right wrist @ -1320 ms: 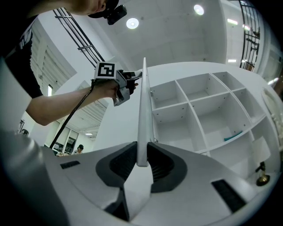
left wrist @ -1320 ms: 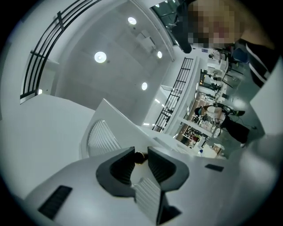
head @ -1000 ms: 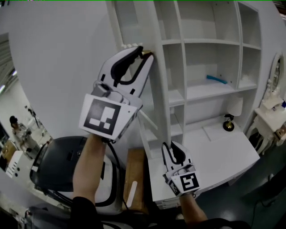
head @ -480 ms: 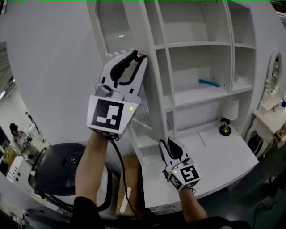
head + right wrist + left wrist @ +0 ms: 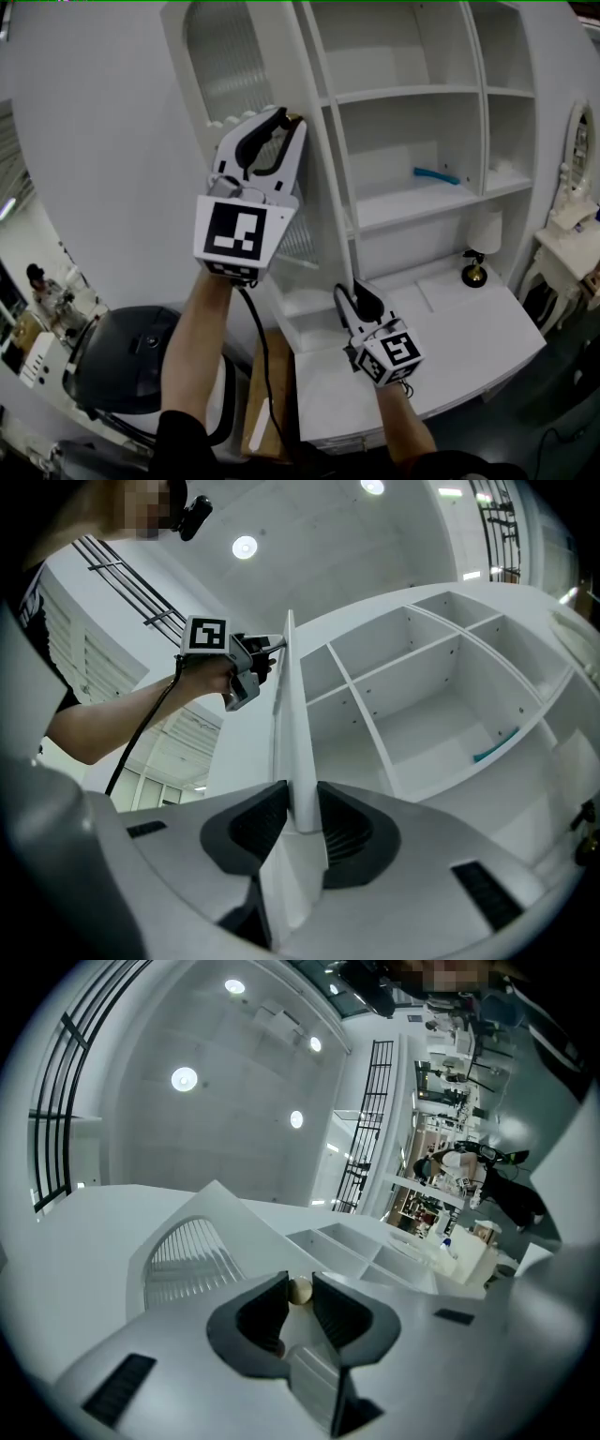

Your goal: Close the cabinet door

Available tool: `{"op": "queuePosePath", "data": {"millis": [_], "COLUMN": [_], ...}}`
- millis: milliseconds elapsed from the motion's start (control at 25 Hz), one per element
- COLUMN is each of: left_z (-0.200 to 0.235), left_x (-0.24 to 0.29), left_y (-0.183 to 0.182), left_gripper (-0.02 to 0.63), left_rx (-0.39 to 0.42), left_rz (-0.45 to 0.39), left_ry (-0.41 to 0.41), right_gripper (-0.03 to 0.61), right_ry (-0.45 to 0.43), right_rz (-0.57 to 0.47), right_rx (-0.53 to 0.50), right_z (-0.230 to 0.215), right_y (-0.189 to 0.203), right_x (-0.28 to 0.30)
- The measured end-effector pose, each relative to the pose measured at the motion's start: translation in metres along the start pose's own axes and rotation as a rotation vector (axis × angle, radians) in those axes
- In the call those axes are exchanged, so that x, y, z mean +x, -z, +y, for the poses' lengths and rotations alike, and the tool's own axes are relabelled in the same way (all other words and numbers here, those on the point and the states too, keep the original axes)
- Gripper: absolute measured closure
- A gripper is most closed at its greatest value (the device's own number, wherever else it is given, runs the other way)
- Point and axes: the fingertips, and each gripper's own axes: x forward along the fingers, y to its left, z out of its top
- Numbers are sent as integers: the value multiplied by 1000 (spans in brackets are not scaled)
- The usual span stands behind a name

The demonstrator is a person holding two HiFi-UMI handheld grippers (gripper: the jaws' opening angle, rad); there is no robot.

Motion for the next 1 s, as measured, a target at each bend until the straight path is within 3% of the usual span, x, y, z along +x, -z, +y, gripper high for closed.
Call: {"op": "queuePosePath", "data": {"millis": [680, 1000], "left_z": [-15, -18], "left_x": [52, 73], "left_y": [35, 53], "left_gripper": [523, 523], "left_rx": [85, 111], "left_rz": [18, 54], "left_ry": [-51, -37], "right_gripper": [433, 428], "right_ry": [-21, -35], "right_rz": [-26, -31], "right_rx": [48, 52], "right_z": [-60, -80], "right_y": [10, 14], "right_x": [29, 45]}}
